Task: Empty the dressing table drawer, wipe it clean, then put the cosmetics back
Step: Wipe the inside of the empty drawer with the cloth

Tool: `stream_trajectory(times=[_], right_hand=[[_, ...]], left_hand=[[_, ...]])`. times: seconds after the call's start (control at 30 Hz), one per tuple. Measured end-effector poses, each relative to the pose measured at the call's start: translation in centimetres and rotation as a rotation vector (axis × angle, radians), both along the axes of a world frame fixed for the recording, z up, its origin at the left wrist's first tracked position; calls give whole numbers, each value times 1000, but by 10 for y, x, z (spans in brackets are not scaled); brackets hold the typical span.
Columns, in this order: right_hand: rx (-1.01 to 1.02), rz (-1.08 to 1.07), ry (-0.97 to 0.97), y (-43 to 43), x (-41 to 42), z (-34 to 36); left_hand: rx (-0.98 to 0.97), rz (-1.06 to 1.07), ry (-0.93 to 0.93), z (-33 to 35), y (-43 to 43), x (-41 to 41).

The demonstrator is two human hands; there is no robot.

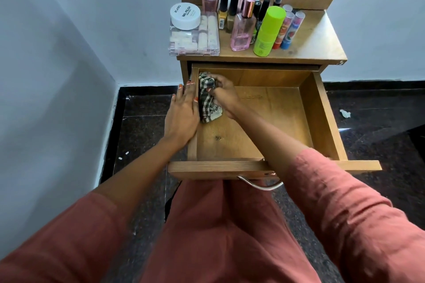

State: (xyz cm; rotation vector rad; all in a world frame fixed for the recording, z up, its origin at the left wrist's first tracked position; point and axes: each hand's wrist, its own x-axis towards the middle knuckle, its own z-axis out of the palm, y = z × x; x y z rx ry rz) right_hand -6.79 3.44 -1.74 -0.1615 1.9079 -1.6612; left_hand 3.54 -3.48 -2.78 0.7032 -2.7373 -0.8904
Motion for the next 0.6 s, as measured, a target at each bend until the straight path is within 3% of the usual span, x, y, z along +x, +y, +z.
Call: stream_trajectory(times=[0.17,0.47,0.6], right_hand=[[-4,72,-101,2,0,-6],[86,387,-245,36,35,-12],[173,571,-195,47,48,-14]], left_hand=[[-45,-66,-3,0,-4,5],[-87,-72,-13,-3,-6,2],[-104,-63,-21,-4,-5,3]])
